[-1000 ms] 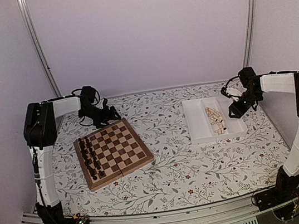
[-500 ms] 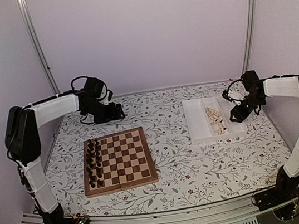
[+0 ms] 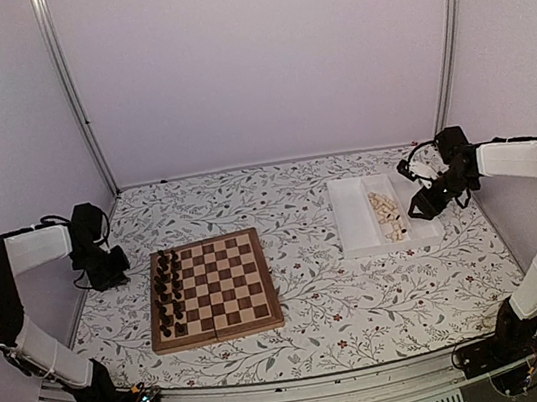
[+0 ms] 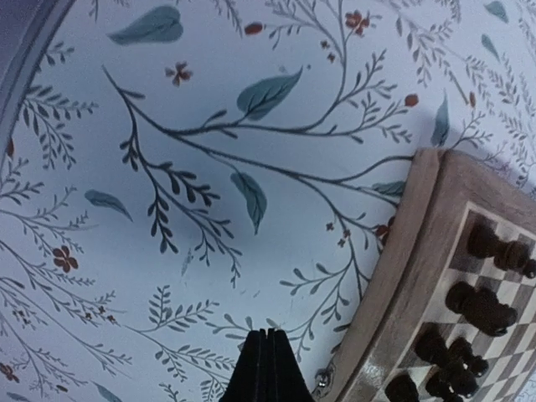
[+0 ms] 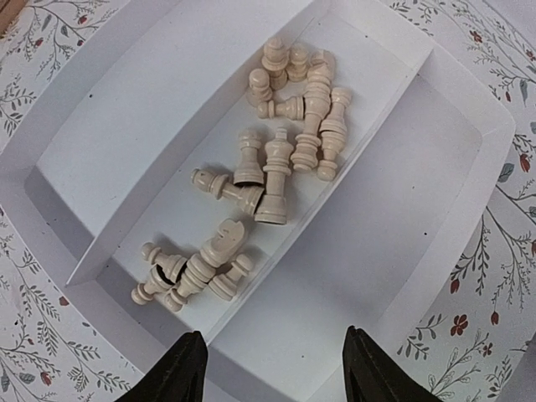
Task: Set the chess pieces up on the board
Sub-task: Adjust the chessboard at the center of the board, then move the chessboard to the center of the board.
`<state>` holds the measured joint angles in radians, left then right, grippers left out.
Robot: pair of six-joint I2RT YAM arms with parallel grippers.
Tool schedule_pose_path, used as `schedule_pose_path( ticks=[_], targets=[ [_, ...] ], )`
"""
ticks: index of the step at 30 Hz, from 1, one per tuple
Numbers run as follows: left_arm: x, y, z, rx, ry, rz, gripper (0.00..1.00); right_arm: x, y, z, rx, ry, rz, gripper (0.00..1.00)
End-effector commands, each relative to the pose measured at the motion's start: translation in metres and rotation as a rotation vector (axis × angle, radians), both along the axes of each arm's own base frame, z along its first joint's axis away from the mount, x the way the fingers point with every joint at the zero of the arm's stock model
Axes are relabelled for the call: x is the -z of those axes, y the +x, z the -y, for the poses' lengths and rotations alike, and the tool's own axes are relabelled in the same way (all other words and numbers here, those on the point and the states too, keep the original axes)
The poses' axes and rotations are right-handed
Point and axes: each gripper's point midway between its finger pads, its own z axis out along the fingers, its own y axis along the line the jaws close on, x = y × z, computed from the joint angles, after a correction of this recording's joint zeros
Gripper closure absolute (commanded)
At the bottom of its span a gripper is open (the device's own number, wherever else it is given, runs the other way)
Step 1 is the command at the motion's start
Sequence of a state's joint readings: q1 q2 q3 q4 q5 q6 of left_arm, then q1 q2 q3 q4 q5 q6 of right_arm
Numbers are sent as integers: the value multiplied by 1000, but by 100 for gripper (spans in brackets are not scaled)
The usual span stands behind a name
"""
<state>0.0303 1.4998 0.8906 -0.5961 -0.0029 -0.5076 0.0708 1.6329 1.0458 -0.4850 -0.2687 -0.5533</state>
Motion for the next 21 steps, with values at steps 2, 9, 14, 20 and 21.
schedule_pose_path(
  ticks=[2, 9, 14, 20, 21],
  targets=[
    [18, -31, 10, -17, -65, -91, 100, -17, 2, -5, -16, 38, 57, 41],
    [48, -51, 41, 44, -233, -141, 100, -16, 1, -8, -24, 55, 57, 41],
    [50, -48, 66, 122, -329, -98, 100, -14, 0, -11, -37, 69, 54, 41],
    [52, -47, 99, 229, -366, -85, 100, -6, -5, -9, -46, 47, 47, 41],
    [51, -46, 105, 242, -374, -82, 100, -4, -6, -7, -42, 35, 44, 41]
  ],
)
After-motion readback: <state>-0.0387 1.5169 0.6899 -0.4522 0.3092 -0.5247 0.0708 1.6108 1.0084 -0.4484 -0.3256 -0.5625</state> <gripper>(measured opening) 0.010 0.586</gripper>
